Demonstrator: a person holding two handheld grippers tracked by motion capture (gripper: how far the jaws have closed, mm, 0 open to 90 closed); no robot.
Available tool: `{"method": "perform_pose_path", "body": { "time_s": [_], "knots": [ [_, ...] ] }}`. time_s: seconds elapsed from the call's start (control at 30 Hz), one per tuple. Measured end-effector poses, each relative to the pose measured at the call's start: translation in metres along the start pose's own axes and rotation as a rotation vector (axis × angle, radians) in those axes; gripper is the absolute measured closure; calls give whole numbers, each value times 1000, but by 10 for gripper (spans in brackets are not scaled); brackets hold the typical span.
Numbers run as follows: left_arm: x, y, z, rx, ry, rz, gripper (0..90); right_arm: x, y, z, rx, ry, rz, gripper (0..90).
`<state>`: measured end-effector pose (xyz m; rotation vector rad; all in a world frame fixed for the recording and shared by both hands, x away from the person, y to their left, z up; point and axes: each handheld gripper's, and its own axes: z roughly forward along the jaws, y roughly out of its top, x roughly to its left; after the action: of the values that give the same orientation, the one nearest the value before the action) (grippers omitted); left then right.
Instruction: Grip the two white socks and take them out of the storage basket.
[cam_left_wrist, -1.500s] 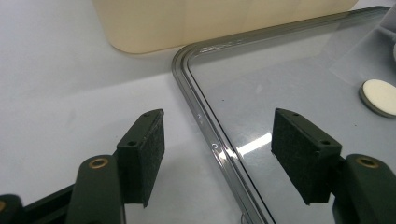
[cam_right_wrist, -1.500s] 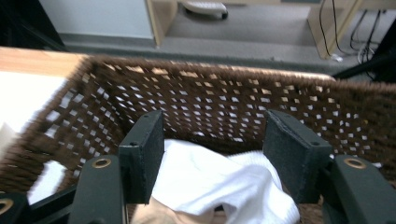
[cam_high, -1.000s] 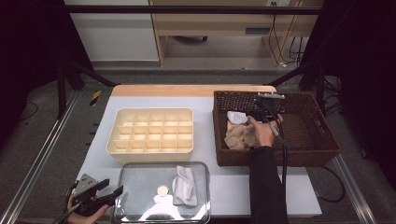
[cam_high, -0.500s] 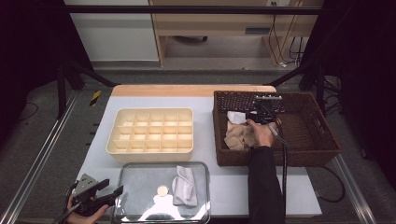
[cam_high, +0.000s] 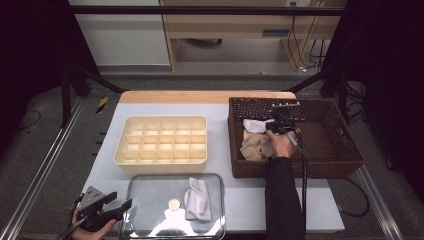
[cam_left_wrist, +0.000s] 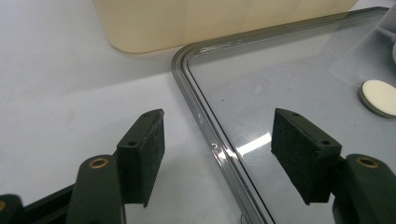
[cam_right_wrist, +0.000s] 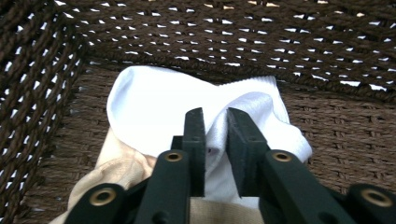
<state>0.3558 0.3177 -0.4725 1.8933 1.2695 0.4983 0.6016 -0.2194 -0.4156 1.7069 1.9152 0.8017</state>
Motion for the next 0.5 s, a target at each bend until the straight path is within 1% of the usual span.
{"method": "perform_pose_path", "body": {
  "time_s": [0.07,0.1,0.17,0.23,0.33,0.4,0.5],
  "knots": [
    [0,0,0,0,0,0,344,0,1,-2,-6,6,1,816],
    [0,0,0,1,0,2,344,0,1,-3,-13,5,-6,831],
    [0,0,0,0,0,2,344,0,2,-7,-35,8,-5,852],
    [0,0,0,-1,1,0,344,1,3,-12,-70,17,-8,860],
    [0,0,0,0,1,1,344,3,4,-18,-109,3,-47,862],
    [0,0,0,-1,2,-1,344,5,5,-23,-131,5,-55,862],
    [0,0,0,-1,1,-1,344,5,7,-32,-172,16,-53,862]
  ]
}}
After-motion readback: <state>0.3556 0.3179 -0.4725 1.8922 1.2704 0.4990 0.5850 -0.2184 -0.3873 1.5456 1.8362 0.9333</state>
